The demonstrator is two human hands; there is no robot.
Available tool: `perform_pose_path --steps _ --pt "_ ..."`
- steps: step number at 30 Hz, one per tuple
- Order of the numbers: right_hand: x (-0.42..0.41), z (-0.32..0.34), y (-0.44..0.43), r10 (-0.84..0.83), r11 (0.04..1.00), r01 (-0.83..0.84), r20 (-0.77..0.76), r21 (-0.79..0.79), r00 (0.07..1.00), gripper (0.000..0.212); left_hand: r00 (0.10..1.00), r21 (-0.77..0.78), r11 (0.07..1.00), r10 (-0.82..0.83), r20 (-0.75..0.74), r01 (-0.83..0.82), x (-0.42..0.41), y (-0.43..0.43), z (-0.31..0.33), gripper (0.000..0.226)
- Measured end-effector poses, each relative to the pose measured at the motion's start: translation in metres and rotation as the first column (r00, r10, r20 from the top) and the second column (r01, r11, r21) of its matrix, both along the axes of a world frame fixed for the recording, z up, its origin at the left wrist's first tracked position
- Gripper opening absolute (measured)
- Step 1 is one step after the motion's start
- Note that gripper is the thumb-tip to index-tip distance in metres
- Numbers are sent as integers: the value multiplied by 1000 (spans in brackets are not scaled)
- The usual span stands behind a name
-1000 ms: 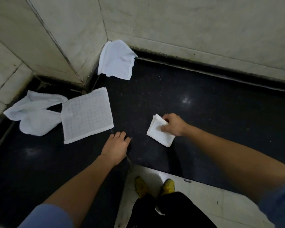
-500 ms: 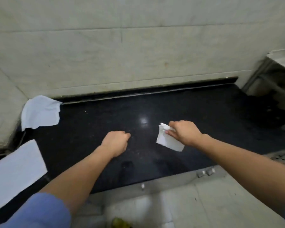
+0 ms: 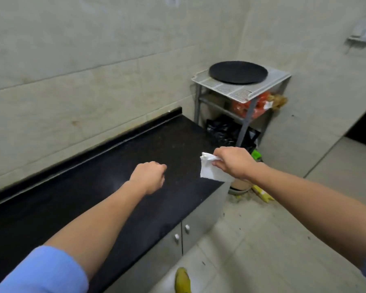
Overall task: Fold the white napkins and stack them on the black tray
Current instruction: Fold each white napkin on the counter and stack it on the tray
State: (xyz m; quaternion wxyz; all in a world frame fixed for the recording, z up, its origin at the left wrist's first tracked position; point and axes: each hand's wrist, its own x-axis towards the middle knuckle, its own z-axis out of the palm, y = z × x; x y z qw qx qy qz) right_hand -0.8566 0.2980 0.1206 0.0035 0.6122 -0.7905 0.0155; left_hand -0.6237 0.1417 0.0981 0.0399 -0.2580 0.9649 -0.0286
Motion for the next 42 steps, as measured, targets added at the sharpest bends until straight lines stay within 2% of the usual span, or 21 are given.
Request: perform_pose_path --steps 12,21,26,29,32,36,42 --pt "-241 52 11 -308 951 308 -43 -17 950 19 951 -5 956 -293 -98 294 -294 -51 20 20" --pt "-383 111 -25 -393 913 392 13 -110 920 22 932 12 954 -289 -219 299 -441 -89 55 19" --pt "-474 125 -66 -319 941 316 2 -124 948 22 952 -13 981 -192 -239 195 -510 -117 57 20" --pt "-528 128 -97 -232 967 231 8 -107 973 16 959 -39 996 -94 -266 86 -554 -133 59 21" --pt "-570 134 -130 -126 987 127 19 -99 992 19 960 3 999 31 -280 -32 -594 -143 63 20" --pt "-611 143 -176 9 998 -8 16 -70 1000 19 936 62 984 179 -302 -169 -627 -150 66 17" --pt "-645 135 -257 142 989 -144 82 18 987 25 909 67 952 305 -282 -299 -648 -172 62 21"
